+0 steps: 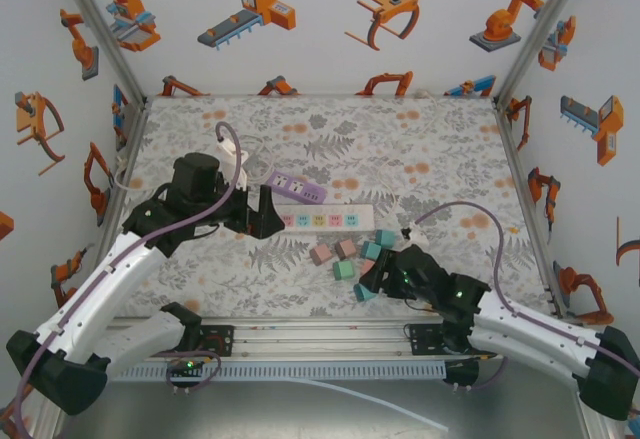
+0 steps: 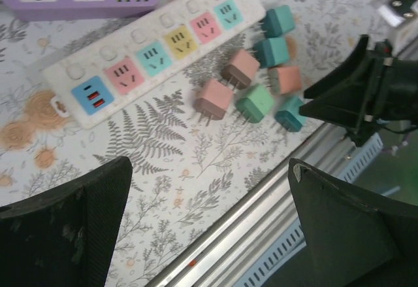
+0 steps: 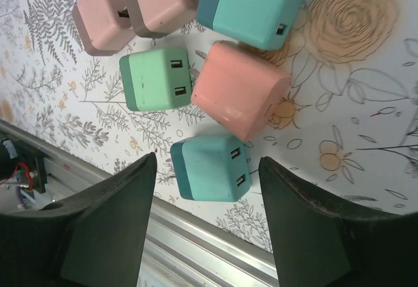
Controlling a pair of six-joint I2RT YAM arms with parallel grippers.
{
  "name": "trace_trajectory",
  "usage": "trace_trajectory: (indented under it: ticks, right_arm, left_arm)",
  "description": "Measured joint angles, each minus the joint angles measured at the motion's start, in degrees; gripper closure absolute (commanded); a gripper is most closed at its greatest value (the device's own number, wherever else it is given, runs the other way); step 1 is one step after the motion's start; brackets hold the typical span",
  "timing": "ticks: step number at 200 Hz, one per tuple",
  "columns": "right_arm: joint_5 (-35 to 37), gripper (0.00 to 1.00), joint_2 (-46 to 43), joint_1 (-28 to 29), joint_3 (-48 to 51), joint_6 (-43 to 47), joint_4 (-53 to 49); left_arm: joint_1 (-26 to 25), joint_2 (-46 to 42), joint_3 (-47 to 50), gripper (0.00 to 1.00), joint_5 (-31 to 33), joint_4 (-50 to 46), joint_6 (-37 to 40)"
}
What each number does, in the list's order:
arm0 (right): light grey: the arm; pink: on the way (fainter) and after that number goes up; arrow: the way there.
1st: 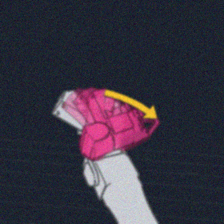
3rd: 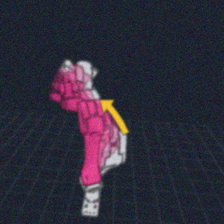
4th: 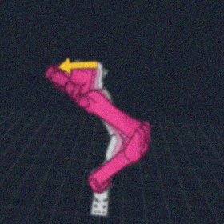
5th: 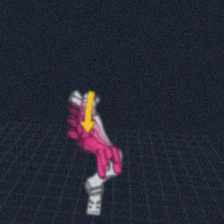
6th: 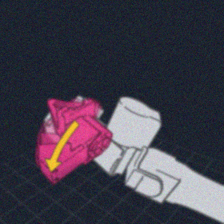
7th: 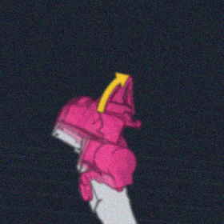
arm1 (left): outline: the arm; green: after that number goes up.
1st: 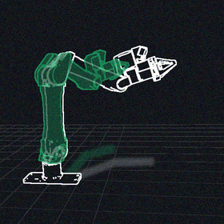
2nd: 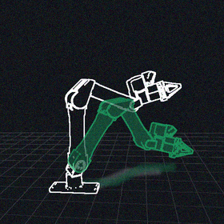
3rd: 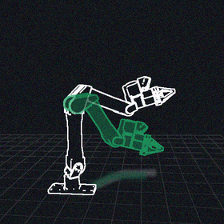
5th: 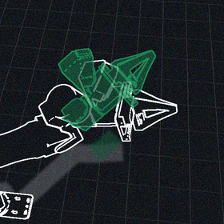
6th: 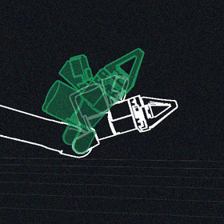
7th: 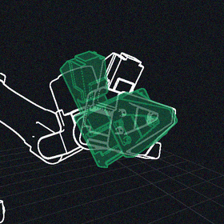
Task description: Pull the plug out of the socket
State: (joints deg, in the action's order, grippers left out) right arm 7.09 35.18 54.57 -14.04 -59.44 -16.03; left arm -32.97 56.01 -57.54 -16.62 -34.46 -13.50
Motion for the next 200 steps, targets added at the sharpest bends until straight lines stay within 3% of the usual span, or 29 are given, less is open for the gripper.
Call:
trace_trajectory:
  ticks: [50,101,131,148,174,200]
  right_arm:
    - [10.2,0.36,-2.6,0.0,-10.1,10.6,-7.8]
    - [37.7,0.2,-2.4,-1.8,-17.6,27.8,-3.7]
    - [45.4,0.15,0.4,-11.9,-15.5,38.1,6.8]
    - [47.3,0.02,3.1,-19.1,-13.6,41.6,12.7]
    - [48.7,0.01,10.1,-28.6,-9.9,47.1,22.8]
    - [46.8,0.01,19.7,-36.6,-9.2,48.1,27.7]
  left_arm:
    - [0.0,-4.9,0.0,0.03,9.3,-0.3,-0.8]
    - [0.0,-10.1,3.6,0.03,26.4,1.1,-2.2]
    - [0.0,-10.5,8.9,0.03,38.7,6.3,-2.2]
    - [0.5,-10.5,12.7,0.03,44.6,10.4,-1.9]
    - [2.3,-9.4,17.3,0.03,51.2,16.9,-0.8]
    - [6.6,-6.8,21.3,0.03,53.9,23.3,0.3]
